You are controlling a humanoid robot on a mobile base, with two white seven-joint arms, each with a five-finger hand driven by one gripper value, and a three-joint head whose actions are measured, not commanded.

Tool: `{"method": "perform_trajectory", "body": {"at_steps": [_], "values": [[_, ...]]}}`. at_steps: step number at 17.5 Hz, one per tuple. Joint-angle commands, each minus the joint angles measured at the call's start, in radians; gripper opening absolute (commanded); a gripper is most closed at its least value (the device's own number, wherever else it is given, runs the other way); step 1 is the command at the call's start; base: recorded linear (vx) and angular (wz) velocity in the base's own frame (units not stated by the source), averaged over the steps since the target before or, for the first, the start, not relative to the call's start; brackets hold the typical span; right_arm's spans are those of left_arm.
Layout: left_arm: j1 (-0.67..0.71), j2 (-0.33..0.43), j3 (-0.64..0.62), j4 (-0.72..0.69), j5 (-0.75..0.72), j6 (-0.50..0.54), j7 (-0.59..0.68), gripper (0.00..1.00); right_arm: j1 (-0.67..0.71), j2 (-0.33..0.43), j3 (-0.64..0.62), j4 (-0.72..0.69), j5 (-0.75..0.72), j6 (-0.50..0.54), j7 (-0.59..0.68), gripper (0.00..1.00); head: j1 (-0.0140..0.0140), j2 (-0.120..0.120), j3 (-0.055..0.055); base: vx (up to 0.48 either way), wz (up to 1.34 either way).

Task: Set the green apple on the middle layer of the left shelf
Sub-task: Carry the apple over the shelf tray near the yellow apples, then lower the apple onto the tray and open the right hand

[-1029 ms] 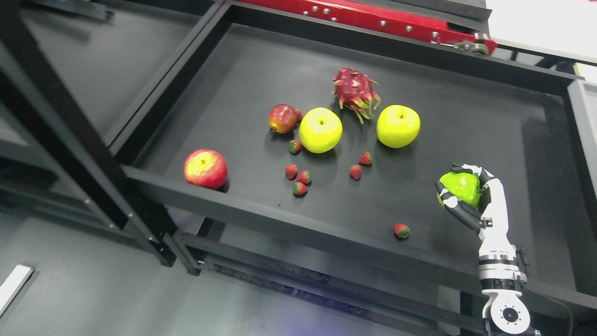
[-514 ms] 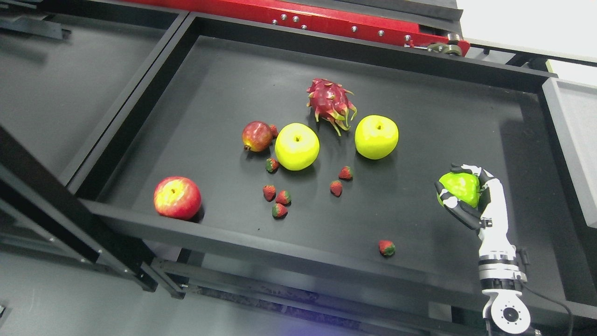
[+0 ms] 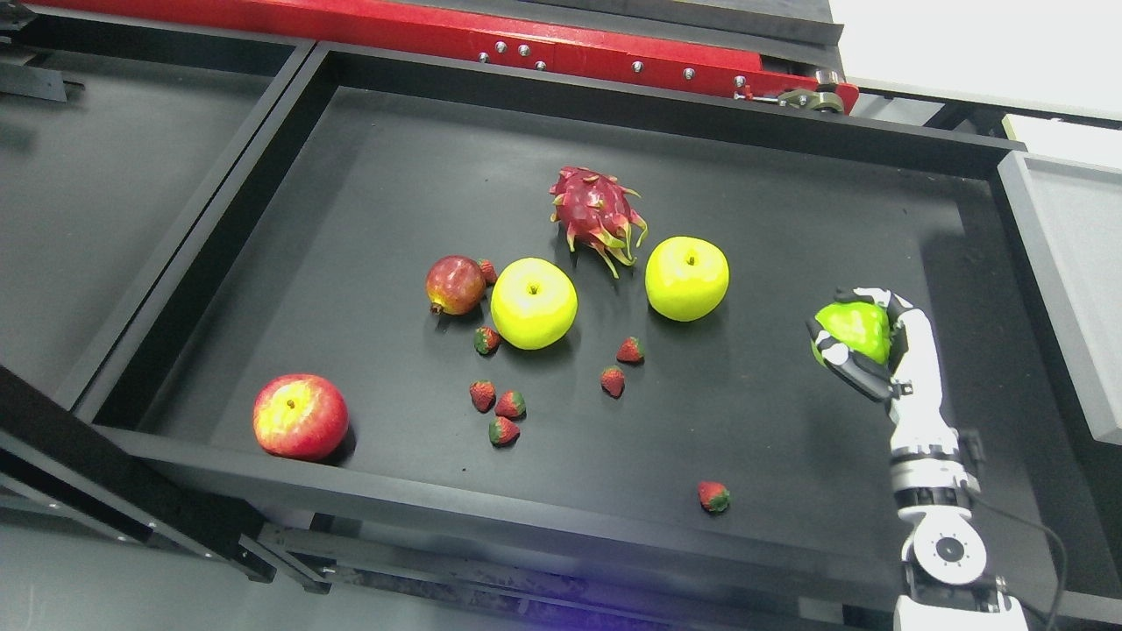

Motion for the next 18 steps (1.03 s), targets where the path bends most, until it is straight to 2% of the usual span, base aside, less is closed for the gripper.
{"method": "perform_trajectory", "body": {"at_steps": [1, 5, 6, 7, 8, 9, 14, 16, 18], "values": [[-0.021, 0.017, 0.0, 0.0, 0.001, -0.001, -0.001, 1.0, -0.126, 0.036, 0.105, 0.179, 0.076, 0.007, -0.002, 0.0, 0.0, 0.0, 0.0, 0.049, -0.03], [-0.021, 0.017, 0.0, 0.0, 0.0, -0.001, -0.001, 1.0, -0.167, 0.042, 0.115, 0.265, 0.078, 0.019, 0.0, 0.01, 0.0, 0.0, 0.0, 0.032, -0.02], [-0.021, 0.017, 0.0, 0.0, 0.001, -0.001, -0.001, 1.0, -0.169, 0.042, 0.115, 0.27, 0.076, 0.039, 0.0, 0.09, 0.0, 0.0, 0.0, 0.024, -0.01], [-0.021, 0.017, 0.0, 0.0, 0.0, -0.001, -0.001, 1.0, -0.164, 0.042, 0.112, 0.271, 0.073, 0.073, 0.0, 0.37, 0.0, 0.0, 0.0, 0.012, -0.01], [-0.021, 0.017, 0.0, 0.0, 0.001, -0.001, -0.001, 1.0, -0.164, 0.044, 0.105, 0.271, 0.067, 0.093, -0.002, 0.95, 0.0, 0.0, 0.0, 0.0, 0.0], [-0.021, 0.017, 0.0, 0.0, 0.0, -0.001, -0.001, 1.0, -0.161, 0.044, 0.104, 0.27, 0.059, 0.096, -0.003, 1.0, 0.0, 0.0, 0.0, 0.0, 0.0], [-0.021, 0.017, 0.0, 0.0, 0.0, -0.001, -0.001, 1.0, -0.153, 0.05, 0.079, 0.261, 0.055, 0.088, -0.005, 1.0, 0.0, 0.0, 0.0, 0.0, 0.0], [-0.021, 0.017, 0.0, 0.0, 0.0, -0.001, -0.001, 1.0, -0.134, 0.099, 0.041, 0.236, 0.053, 0.087, -0.006, 1.0, 0.0, 0.0, 0.0, 0.0, 0.0], [-0.021, 0.017, 0.0, 0.0, 0.0, -0.001, -0.001, 1.0, -0.095, 0.108, 0.016, 0.164, 0.048, 0.073, -0.005, 1.0, 0.0, 0.0, 0.0, 0.0, 0.0]]}}
